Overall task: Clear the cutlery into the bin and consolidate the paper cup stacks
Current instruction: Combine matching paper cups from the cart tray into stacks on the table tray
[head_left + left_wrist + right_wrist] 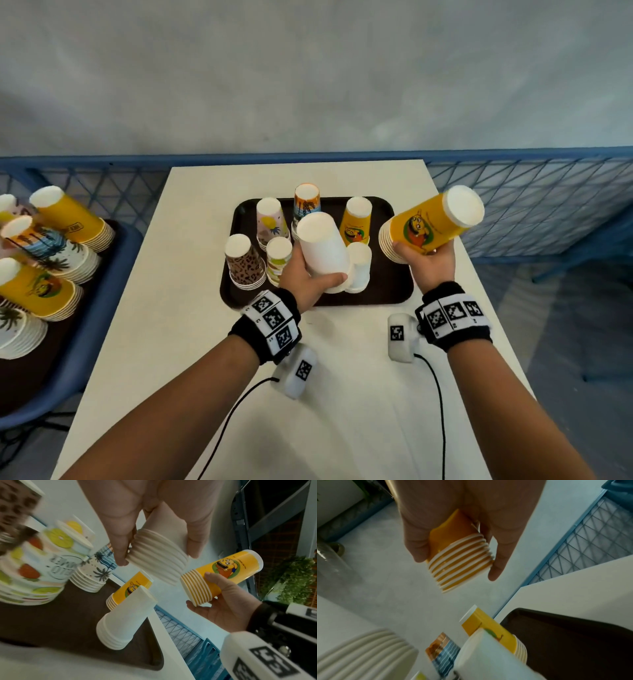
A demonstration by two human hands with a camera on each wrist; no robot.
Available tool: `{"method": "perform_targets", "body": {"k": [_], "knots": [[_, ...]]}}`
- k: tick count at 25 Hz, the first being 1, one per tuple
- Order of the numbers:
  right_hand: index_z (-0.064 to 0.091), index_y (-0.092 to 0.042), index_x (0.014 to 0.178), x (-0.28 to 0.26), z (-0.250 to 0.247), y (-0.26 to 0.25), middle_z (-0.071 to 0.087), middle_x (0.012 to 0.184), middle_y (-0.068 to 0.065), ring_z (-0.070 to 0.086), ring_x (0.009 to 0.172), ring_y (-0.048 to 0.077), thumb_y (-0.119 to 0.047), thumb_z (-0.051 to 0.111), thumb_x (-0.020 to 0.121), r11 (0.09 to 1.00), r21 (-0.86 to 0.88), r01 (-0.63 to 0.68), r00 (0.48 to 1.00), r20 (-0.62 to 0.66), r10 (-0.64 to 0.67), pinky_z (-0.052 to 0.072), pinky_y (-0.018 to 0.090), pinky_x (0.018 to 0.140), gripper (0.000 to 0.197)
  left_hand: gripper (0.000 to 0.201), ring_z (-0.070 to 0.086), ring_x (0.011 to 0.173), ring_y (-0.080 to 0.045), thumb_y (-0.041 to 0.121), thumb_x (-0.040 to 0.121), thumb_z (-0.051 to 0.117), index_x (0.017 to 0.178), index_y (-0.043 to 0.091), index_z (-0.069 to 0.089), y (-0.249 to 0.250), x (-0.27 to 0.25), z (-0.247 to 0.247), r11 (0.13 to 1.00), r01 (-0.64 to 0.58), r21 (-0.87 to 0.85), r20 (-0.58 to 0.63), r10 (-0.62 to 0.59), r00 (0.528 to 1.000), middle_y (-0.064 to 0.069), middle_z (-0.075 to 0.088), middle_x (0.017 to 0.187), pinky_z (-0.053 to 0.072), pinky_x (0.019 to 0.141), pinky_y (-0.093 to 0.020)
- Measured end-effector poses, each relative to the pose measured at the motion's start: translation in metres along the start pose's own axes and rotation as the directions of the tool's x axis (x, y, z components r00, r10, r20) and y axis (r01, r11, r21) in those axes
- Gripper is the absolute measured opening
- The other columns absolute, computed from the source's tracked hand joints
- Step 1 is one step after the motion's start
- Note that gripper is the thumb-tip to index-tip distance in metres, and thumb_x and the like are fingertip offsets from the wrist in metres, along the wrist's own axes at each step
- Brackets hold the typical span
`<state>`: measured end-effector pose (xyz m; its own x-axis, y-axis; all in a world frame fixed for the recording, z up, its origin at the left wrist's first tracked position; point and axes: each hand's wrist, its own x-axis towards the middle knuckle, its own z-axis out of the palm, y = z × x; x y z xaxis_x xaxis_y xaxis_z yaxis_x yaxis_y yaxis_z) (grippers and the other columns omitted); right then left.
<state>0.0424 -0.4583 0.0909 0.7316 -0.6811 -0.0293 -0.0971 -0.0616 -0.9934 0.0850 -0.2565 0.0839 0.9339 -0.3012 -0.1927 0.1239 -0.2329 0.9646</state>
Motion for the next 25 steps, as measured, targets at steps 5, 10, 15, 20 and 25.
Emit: {"method": "perform_targets", "body": {"k": [5,10,15,20,25], "knots": [[0.041,-0.004,0.128,0.060,0.018,-0.011,0.058,0.118,0.008,0.055,0.102,0.017,-0.004,0.079,0.065,0.999,-0.047,0.002,0.999,0.032,0.000,0.046,0.031,0.092,0.074,0.086,0.047,0.112,-0.011,0.013,0.064,0.080,0.135,0.018,0.032,0.002,0.050,0.035,0.999,-0.044,0.026,-0.014,0.045,0.999,0.007,0.049,0.119,0.038,0.103,-0.031],[0.038,-0.013,0.129,0.102,0.062,-0.004,0.057,0.122,0.007,0.055,0.106,0.018,-0.011,0.081,0.063,0.983,-0.179,0.031,0.973,0.232,0.012,0.044,0.030,0.092,0.079,0.090,0.047,0.121,-0.018,0.017,0.062,0.081,0.136,0.023,0.032,-0.024,0.079,0.056,0.985,0.026,0.168,0.097,-0.042,0.994,0.000,0.049,0.133,0.038,0.106,-0.039],[0.038,-0.018,0.131,0.114,0.081,0.048,0.058,0.126,0.009,0.055,0.115,0.026,-0.026,0.085,0.058,0.883,-0.469,-0.020,0.912,0.353,0.208,0.044,0.035,0.097,0.087,0.093,0.044,0.127,-0.025,0.017,0.064,0.080,0.140,0.021,0.026,-0.056,0.091,0.047,0.949,0.154,0.276,0.084,-0.184,0.979,-0.006,0.045,0.138,0.035,0.105,-0.034],[0.037,-0.018,0.132,0.105,0.078,0.079,0.058,0.126,0.010,0.056,0.115,0.027,-0.030,0.083,0.062,0.842,-0.537,-0.057,0.897,0.342,0.280,0.042,0.029,0.090,0.084,0.092,0.041,0.129,-0.025,0.011,0.069,0.077,0.141,0.019,0.020,-0.065,0.095,0.047,0.955,0.211,0.208,0.133,-0.242,0.961,-0.007,0.044,0.138,0.032,0.105,-0.031],[0.023,-0.015,0.143,0.097,0.066,0.081,0.047,0.139,0.013,0.045,0.127,0.031,-0.034,0.069,0.077,0.755,-0.654,-0.051,0.852,0.366,0.375,0.037,0.037,0.103,0.083,0.094,0.038,0.133,-0.028,0.019,0.074,0.074,0.145,0.018,0.014,-0.063,0.096,0.048,0.923,0.254,0.287,0.149,-0.305,0.941,-0.008,0.040,0.143,0.032,0.111,-0.036]]}}
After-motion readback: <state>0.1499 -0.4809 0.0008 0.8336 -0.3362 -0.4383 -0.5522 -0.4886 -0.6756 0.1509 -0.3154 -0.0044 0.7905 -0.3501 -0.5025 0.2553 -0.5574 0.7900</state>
